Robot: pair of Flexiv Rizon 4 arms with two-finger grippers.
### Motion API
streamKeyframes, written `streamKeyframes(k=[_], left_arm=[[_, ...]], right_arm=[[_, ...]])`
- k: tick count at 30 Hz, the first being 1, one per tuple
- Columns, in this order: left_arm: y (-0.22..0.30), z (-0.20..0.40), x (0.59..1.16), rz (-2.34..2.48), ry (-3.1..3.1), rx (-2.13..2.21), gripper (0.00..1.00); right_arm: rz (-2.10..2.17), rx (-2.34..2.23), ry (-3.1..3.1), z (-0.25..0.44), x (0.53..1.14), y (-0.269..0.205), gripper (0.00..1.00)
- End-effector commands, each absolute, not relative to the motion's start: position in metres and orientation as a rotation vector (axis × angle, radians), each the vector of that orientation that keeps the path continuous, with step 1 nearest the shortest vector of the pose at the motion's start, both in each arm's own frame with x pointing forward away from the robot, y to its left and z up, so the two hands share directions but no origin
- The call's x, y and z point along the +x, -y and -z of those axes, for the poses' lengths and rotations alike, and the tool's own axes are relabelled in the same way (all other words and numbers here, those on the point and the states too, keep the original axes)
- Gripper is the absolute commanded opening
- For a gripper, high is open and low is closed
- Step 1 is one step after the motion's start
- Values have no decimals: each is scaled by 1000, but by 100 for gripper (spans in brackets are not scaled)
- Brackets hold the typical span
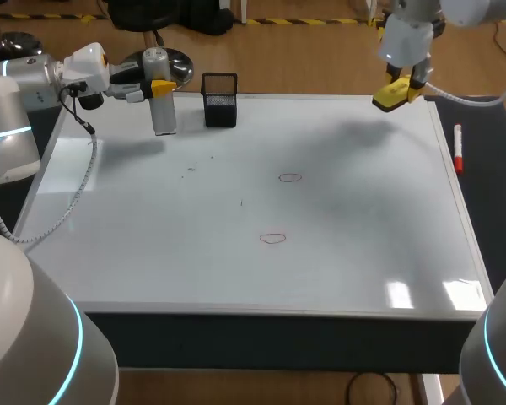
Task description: Pick up the inspection probe, press it on each red-marked spot on the whiteboard one by one, put down the probe, pick up the eraser, and wipe off all the red marks.
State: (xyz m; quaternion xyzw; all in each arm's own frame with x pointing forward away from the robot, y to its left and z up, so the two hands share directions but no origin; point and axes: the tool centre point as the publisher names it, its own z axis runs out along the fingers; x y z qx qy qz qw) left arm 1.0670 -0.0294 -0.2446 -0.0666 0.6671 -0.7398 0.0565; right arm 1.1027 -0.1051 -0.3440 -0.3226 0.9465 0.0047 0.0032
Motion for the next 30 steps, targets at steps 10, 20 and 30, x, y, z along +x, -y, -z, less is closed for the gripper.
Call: streamKeyframes(k=[10,20,30], left_arm=[[71,233,1033,2304,-2035,-41,0],[145,219,987,2446,-2029,143,0],[220,222,959,2535,-2113,326,0]], right_arm=[[-11,-1015,-2970,343,1104,106,0],[-11,-1015,-2970,343,1104,106,0],[-11,-1015,-2970,343,1104,106,0]])
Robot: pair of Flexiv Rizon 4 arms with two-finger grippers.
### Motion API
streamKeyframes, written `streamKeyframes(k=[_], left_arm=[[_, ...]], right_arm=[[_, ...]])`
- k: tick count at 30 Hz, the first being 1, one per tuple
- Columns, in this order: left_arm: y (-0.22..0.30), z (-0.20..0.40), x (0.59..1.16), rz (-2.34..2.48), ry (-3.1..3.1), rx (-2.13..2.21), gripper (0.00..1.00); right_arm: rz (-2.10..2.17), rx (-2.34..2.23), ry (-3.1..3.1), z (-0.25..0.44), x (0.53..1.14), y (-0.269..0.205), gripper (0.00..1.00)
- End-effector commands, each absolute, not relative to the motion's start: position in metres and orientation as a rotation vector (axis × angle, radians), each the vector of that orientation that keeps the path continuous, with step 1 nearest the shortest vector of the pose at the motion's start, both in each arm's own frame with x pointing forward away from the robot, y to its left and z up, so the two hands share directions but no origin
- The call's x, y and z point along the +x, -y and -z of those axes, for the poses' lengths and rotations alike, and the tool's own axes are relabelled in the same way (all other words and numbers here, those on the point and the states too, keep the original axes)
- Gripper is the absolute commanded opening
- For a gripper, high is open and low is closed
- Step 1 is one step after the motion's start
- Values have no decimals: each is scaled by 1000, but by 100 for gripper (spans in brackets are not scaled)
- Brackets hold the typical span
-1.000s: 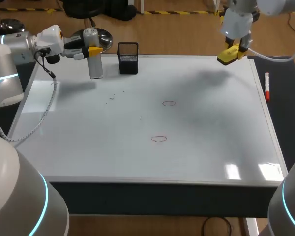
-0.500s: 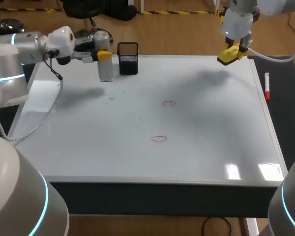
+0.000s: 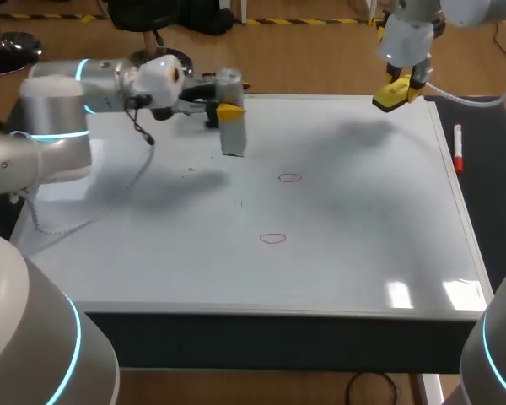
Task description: Pick up the inspection probe, press it on each red-marked spot on the whiteboard one by one, put down the probe, pick up the eraser, and wipe off all the red marks.
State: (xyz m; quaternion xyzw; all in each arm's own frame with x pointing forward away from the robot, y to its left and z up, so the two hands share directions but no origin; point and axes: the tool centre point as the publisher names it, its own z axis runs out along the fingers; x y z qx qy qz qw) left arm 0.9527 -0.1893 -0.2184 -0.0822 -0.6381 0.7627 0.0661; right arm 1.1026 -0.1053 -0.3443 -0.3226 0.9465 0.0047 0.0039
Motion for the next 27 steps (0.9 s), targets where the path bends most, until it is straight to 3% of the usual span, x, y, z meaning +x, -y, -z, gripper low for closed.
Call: streamKeyframes(k=[1,14,27], left_arm=[[228,224,958,-2254,1884,-302,0],[283,256,961,-2175,1813,-321,0],[297,268,949,-2176,1778,-360,0]], right_arm=[[-11,-1015,-2970,343,1104,106,0],[-11,-1015,-2970,343,1104,106,0],[-11,-1015,-2970,343,1104,106,0]])
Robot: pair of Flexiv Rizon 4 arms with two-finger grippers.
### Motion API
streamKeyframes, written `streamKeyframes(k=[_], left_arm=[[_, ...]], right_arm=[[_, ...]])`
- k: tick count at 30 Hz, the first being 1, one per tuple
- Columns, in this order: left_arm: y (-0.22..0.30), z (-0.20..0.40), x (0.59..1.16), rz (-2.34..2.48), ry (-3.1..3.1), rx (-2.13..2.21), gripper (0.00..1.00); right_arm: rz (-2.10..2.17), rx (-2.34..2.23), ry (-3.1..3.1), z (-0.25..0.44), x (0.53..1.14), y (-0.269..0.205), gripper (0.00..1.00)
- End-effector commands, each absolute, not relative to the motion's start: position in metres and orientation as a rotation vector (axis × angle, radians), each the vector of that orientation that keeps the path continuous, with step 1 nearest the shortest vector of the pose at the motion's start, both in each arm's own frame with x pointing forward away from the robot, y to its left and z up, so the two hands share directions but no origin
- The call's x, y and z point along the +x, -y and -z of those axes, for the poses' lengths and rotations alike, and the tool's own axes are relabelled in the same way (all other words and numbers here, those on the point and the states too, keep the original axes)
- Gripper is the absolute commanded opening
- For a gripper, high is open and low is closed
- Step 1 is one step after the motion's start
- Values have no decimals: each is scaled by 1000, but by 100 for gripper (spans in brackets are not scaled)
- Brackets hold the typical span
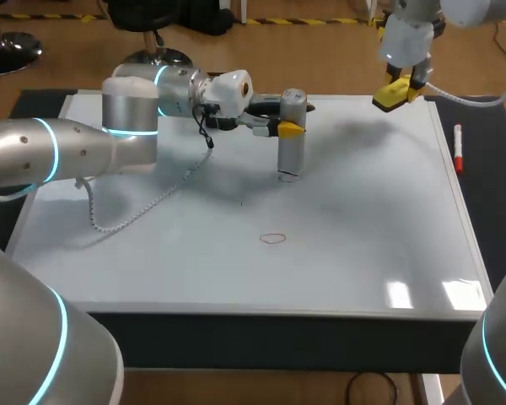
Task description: Pick up the inspection probe, press it on each red-marked spot on the whiteboard one by one, put down the probe, pick up the eraser, and wipe off all the red marks.
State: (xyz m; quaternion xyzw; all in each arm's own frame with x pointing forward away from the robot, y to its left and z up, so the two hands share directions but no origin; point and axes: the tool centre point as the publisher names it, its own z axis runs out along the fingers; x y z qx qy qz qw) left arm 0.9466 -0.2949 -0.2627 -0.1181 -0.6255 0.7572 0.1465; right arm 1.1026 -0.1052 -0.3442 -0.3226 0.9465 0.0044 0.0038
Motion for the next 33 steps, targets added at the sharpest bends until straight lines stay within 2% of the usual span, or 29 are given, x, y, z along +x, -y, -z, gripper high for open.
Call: streamKeyframes(k=[1,33], left_arm=[[297,269,949,-2177,1777,-359,0],[287,287,944,-2122,1853,-320,0]], right_arm=[[-11,-1015,-2970,343,1104,106,0],[-11,-1015,-2970,343,1104,106,0]])
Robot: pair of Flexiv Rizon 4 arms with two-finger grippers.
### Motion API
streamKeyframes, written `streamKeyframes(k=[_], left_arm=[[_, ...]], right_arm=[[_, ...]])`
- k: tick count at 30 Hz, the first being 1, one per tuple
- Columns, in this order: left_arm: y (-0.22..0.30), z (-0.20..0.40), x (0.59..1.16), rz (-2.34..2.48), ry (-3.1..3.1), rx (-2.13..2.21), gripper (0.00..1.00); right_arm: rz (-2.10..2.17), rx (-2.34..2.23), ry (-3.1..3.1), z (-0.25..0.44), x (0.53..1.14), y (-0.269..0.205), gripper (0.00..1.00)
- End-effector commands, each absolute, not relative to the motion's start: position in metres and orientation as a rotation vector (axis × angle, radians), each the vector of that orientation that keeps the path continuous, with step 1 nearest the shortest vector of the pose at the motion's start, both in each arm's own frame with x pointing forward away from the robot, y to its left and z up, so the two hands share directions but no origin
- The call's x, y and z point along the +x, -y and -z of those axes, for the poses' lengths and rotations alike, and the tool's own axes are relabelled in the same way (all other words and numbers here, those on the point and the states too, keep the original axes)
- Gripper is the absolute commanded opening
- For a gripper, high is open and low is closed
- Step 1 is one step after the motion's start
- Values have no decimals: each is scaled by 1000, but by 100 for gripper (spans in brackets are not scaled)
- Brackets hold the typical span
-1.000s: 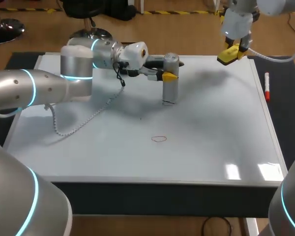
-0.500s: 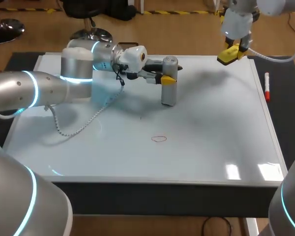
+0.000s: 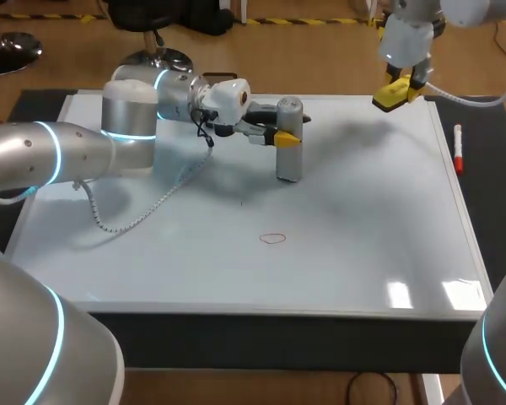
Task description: Pick up the inspection probe, press it on each red-marked spot on the whiteboard one by one, put down the probe, pick up the eraser, and wipe off all the red marks.
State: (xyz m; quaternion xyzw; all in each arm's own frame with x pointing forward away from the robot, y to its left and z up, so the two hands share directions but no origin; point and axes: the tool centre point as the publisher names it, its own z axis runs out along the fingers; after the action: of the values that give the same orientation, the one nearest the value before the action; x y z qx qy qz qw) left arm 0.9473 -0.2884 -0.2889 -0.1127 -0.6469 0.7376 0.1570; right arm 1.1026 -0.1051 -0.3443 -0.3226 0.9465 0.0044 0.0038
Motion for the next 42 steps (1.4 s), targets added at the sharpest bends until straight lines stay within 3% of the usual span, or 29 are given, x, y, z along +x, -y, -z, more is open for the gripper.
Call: streamKeyframes(k=[1,16,42], left_arm=[[287,283,943,-2139,1837,-328,0],[254,252,953,-2221,1853,-320,0],[80,234,992,-2475,2017,-22,0]], right_arm=[[-11,-1015,-2970,343,1104,106,0],[-11,-1015,-2970,343,1104,106,0],[-11,-1015,-2970,343,1104,106,0]])
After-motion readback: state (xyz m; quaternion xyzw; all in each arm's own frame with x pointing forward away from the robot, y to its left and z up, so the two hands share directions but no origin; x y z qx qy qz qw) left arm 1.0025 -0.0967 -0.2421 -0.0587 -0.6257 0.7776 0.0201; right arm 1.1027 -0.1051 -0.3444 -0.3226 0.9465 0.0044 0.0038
